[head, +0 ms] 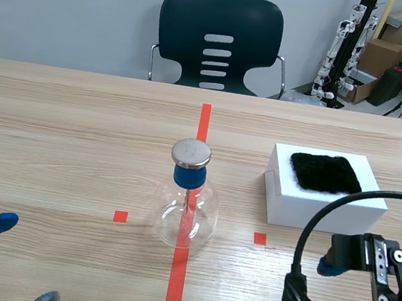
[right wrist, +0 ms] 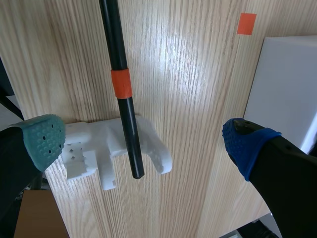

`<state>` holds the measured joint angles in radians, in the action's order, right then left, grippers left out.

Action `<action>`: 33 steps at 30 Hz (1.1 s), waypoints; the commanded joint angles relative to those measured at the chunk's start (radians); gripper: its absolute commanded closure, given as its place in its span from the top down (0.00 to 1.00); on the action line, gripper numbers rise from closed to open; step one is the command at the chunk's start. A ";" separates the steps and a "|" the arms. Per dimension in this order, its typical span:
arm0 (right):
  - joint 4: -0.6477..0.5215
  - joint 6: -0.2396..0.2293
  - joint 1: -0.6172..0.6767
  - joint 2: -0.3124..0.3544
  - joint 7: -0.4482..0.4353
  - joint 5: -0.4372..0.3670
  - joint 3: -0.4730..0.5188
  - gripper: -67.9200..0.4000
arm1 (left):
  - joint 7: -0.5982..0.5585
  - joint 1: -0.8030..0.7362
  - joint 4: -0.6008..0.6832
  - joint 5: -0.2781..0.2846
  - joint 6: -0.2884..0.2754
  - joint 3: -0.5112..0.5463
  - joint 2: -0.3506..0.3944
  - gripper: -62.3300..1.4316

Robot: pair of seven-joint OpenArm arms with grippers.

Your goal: Do the electroscope experiment. put the rod down on the box

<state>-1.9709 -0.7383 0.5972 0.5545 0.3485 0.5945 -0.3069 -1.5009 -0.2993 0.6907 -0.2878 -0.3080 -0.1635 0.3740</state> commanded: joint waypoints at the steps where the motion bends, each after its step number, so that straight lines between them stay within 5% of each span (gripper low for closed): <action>1: -0.008 -0.007 -0.003 0.008 0.004 0.000 0.005 1.00 | -0.018 0.003 0.013 0.006 -0.001 0.005 0.006 1.00; 14: -0.021 -0.007 0.010 0.007 0.004 -0.037 0.021 1.00 | -0.018 0.003 0.013 0.006 -0.001 0.005 0.006 1.00; 23: -0.143 -0.007 0.090 0.006 -0.052 -0.245 0.212 1.00 | -0.018 0.003 0.013 0.006 -0.001 0.005 0.006 1.00; 27: -0.178 -0.007 0.140 -0.001 -0.180 -0.305 0.343 1.00 | -0.018 0.003 0.013 0.006 -0.001 0.005 0.006 1.00; 33: -0.178 -0.007 0.224 -0.042 -0.522 -0.326 0.536 1.00 | -0.018 0.003 0.013 0.006 -0.001 0.005 0.006 1.00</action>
<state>-2.1479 -0.7391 0.8108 0.5304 -0.1577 0.2806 0.2195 -1.5005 -0.2993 0.6907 -0.2878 -0.3080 -0.1635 0.3740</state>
